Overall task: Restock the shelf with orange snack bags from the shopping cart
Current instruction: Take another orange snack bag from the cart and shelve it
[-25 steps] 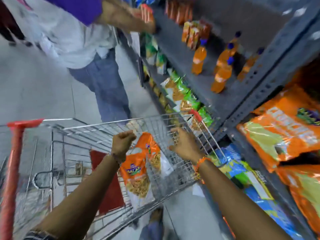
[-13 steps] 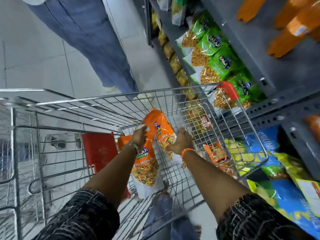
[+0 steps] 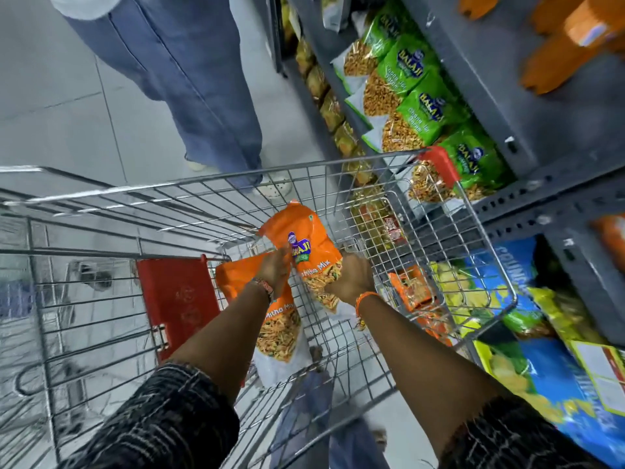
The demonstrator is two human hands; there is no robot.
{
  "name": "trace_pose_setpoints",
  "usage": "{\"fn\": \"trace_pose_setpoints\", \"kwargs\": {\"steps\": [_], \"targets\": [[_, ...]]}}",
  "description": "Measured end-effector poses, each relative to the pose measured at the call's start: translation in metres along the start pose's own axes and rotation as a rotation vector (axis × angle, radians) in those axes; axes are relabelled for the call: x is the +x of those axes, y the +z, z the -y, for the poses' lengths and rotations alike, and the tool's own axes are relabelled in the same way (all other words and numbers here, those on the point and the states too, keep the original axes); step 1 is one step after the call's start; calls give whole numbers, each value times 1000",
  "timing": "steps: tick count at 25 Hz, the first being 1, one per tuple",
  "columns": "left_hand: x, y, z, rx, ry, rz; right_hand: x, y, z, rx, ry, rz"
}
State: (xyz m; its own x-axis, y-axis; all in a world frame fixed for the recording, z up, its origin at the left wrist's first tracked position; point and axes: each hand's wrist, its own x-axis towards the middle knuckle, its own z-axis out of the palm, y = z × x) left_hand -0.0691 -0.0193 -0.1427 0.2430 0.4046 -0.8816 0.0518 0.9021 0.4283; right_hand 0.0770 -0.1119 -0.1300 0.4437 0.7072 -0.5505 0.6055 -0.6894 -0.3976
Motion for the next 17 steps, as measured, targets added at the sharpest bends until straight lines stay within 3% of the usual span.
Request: {"fn": "trace_pose_setpoints", "kwargs": {"steps": [9,17], "targets": [[-112,33,-17,-170,412,169,-93,-111,-15,591,-163,18],[-268,127,-64,-70,768,610,-225,-254,-1,937,-358,-252]]}}
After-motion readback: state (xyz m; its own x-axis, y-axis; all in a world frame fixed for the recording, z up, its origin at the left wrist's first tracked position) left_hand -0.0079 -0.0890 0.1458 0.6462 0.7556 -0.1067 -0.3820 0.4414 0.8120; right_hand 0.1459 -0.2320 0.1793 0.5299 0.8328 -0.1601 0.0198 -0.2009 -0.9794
